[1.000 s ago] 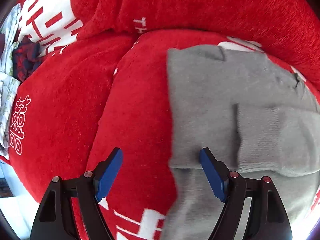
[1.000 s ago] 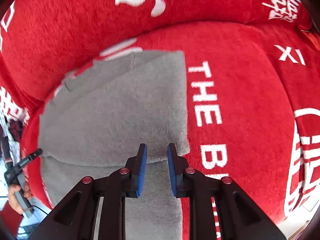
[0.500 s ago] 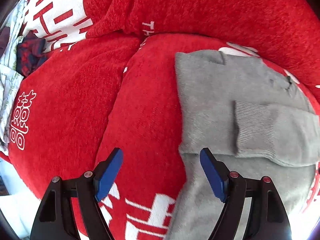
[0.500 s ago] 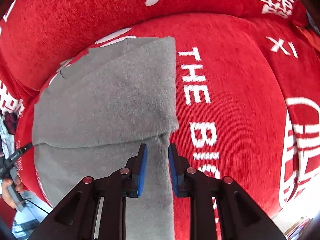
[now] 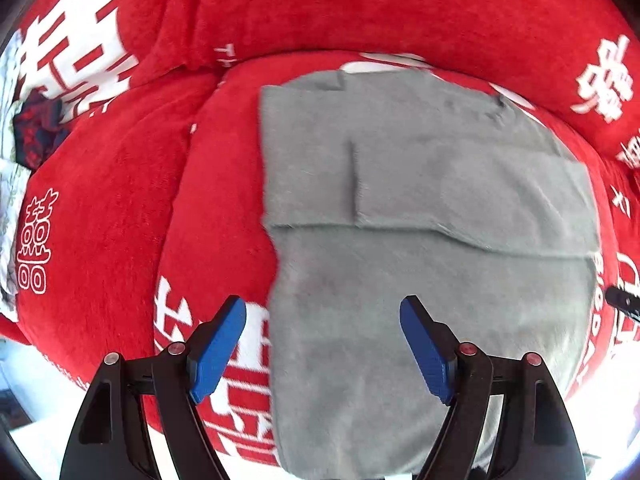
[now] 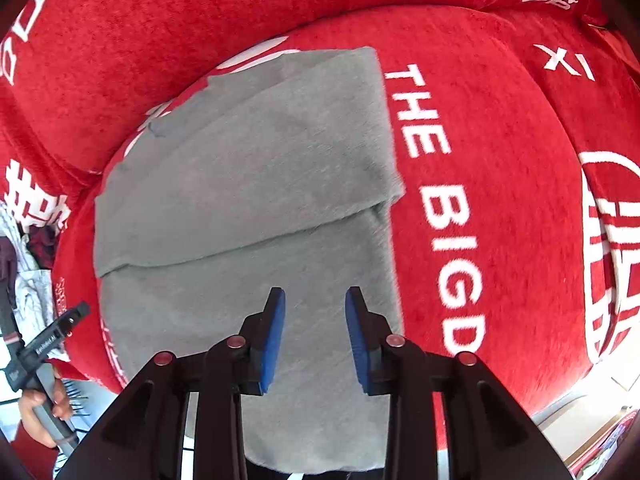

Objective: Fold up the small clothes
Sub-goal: 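Fold the held side over toward the center and open the right gripper, then move both grippers down to the hem of the grey sweatshirt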

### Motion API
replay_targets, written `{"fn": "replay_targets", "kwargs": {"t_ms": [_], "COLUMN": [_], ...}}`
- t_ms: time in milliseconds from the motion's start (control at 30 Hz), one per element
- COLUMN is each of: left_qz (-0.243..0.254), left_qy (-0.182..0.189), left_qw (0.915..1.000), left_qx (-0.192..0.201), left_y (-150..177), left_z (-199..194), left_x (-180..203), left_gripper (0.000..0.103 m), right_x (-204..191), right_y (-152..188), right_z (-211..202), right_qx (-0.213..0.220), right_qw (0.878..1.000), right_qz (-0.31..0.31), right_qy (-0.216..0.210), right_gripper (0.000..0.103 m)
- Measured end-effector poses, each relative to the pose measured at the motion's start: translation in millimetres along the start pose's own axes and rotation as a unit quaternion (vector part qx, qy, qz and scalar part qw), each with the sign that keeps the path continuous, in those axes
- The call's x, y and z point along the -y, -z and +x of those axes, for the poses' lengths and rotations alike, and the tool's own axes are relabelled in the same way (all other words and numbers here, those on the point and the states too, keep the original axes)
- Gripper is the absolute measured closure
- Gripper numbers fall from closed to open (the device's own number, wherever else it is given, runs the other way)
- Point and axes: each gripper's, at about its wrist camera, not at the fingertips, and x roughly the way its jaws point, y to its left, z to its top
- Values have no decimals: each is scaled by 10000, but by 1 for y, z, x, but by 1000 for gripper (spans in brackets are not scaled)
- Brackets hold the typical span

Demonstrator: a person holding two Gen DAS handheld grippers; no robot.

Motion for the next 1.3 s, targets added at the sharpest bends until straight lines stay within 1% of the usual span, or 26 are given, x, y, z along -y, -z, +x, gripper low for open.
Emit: {"fn": "replay_targets", "kwargs": {"t_ms": [67,200,267,333,400,433,567,600,667,700,800,900,967,1133,1300], "left_qz": [108,266,311,357,377,361,475,494,518,478,383,312,300,198,150], "left_qy": [59,117,141,130,141,130,108,91,76,53,6,-177,-91,31,-5], "left_qw": [9999,9994,9993,9992,9991,9993,9988,9987,9986,9988,9992,9992,9992,9993,9994], "left_qx": [-52,-169,-168,-141,-105,-28,17,22,6,-20,-80,-167,-257,-306,-320], "left_y": [6,14,18,21,23,25,28,28,29,29,30,33,35,37,35], "left_z": [-8,-20,-28,-35,-43,-50,-64,-67,-73,-76,-78,-77,-77,-83,-88], "left_x": [10,23,28,30,32,32,34,34,34,33,29,25,24,24,26], "left_gripper": [23,23,23,23,6,0,0,0,0,0,0,0,0,0,0], "right_x": [-5,-16,-21,-26,-30,-32,-40,-43,-49,-51,-63,-69,-70,-67,-64], "right_y": [4,12,15,18,20,21,24,24,25,25,26,29,31,35,40], "right_z": [-3,-13,-18,-24,-31,-34,-47,-51,-59,-61,-69,-75,-77,-75,-76], "right_qx": [-29,-111,-135,-146,-151,-148,-121,-110,-59,-55,-77,-103,-156,-342,-468], "right_qw": [10000,9999,9999,9999,9998,9998,9998,9998,9998,9997,9993,9990,9991,9990,9985], "right_qz": [24,24,5,7,12,16,-11,-38,-129,-164,-343,-427,-398,-290,-287], "right_qy": [-20,-55,-61,-82,-95,-100,-133,-140,-165,-185,-99,-51,-41,12,28], "right_gripper": [64,60,56,55,54,54,54,50,22,20,20,20,20,20,20]}}
